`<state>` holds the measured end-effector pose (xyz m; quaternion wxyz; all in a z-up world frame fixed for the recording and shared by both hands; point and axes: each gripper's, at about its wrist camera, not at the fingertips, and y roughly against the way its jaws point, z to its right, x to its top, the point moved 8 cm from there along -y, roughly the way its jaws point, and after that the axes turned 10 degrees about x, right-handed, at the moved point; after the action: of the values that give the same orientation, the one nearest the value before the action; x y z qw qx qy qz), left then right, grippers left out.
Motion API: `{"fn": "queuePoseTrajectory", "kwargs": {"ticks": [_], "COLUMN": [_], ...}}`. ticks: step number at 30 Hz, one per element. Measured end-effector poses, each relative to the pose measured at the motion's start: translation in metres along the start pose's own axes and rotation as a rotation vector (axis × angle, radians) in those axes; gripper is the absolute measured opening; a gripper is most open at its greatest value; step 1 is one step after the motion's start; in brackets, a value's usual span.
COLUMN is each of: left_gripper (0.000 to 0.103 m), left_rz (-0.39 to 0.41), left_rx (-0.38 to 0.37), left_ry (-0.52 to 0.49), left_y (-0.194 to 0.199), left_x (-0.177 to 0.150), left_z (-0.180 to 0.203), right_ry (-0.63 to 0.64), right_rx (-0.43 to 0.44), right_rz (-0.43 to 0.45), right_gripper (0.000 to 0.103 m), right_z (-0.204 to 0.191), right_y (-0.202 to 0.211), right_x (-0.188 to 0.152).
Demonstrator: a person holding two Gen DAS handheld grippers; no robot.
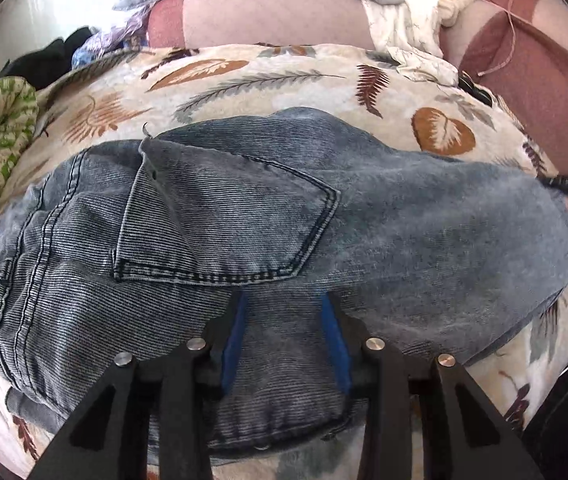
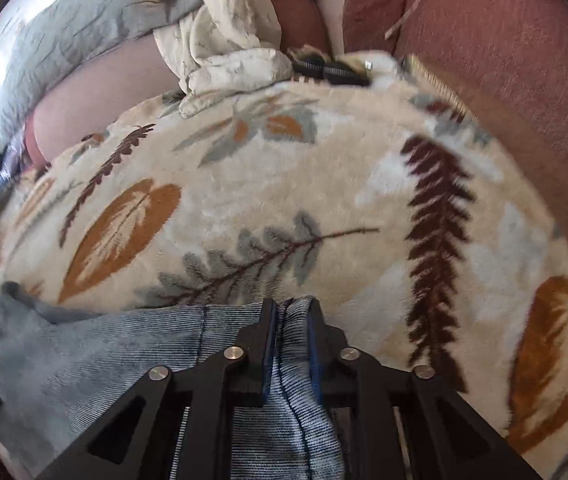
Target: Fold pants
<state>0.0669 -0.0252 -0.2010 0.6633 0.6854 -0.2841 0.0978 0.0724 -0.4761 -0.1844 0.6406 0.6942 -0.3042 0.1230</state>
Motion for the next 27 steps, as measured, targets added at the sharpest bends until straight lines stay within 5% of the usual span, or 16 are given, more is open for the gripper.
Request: {"fn": "queuePoseTrajectory", "kwargs": {"ticks": [4, 9, 12, 18, 27], "left_gripper": [0.043, 0.043, 0.043, 0.043, 0.043], "left_rz": [0.008, 0.063, 0.069, 0.048, 0.052], "left_rx": [-0.023, -0.018, 0.003, 0.015, 0.036], "left_ry": [0.024, 0.072, 0.076, 0.090, 0.046], "left_y": [0.009, 0.025, 0.025, 0.016, 0.015], "left_x": [0.000, 0.008, 0.008, -0.002, -0.013], "left_z": [-0.002, -0.013, -0.017, -0.024, -0.019], "right_ry": [0.101, 0.156, 0.201, 0.361, 0.349], "right_rx": [-0.129, 0.051, 0.166, 0.209, 0.164], "right_rz": [0.130, 0.228, 0.161, -0.013, -0.131], "right_gripper": [0.044, 0.044, 0.044, 0.045, 0.045], "right_z": [-0.012, -0.069, -0.120, -0.206, -0.219], "right_y": [0.045, 0.095, 0.088, 0.039, 0.003], "right_x": [-0.001, -0.020, -0.053, -0.110, -0.133]}}
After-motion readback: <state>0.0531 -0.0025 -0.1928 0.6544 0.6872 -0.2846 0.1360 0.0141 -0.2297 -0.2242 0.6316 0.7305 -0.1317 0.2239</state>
